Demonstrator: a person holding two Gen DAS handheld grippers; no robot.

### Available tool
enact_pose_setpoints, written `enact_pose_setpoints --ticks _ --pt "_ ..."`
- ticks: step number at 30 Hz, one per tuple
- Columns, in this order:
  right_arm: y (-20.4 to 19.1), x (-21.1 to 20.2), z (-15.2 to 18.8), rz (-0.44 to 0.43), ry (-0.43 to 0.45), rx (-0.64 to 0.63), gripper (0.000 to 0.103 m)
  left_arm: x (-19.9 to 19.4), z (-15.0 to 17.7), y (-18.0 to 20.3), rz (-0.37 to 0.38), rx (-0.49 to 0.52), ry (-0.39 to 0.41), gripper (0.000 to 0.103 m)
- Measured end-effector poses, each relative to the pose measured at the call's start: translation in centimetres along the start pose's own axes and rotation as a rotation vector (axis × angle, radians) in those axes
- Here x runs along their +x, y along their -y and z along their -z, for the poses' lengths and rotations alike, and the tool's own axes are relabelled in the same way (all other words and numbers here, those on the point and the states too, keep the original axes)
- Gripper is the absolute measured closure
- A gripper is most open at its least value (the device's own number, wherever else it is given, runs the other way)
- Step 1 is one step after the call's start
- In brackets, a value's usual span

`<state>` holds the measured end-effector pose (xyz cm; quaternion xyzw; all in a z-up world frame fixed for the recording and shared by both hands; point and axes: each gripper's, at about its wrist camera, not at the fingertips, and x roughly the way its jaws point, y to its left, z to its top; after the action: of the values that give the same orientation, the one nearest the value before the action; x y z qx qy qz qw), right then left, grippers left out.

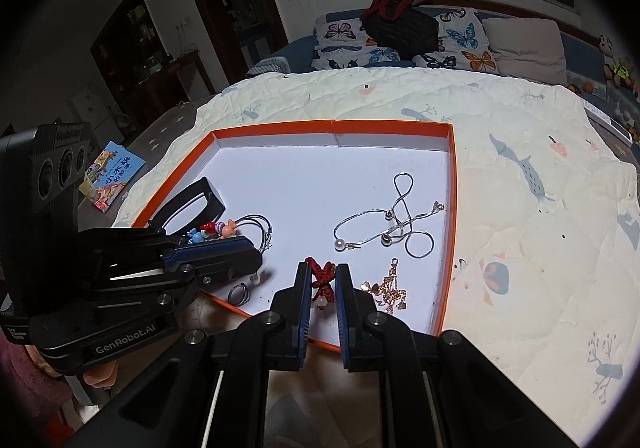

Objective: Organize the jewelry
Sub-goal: 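Carry the tassel over the tray and open the right tool while the left tool releases the stud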

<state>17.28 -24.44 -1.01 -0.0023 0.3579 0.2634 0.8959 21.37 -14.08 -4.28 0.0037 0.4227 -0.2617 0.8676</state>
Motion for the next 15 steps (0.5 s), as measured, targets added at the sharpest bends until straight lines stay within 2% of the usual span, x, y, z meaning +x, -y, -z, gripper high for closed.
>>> enact_pose_setpoints --ticks 7,9,12,15 --pt "-0.2 -0.3 0.0 0.014 0.000 -0.005 0.089 -0.4 -0.2 0.4 0.000 0.010 0.003 0.093" --pt "-0.1 -0.5 0.0 0.012 0.000 0.002 0.085 -0.9 -0.3 0.4 0.002 0.009 0.012 0.093" --pt "-0.3 -0.9 0.1 0.008 0.005 -0.001 0.075 -1.7 -0.3 0.5 0.003 0.007 0.020 0.093" --pt "-0.6 -1.7 0.2 0.022 0.023 -0.008 0.074 -2.7 -0.1 0.7 -0.004 0.000 0.028 0.088"
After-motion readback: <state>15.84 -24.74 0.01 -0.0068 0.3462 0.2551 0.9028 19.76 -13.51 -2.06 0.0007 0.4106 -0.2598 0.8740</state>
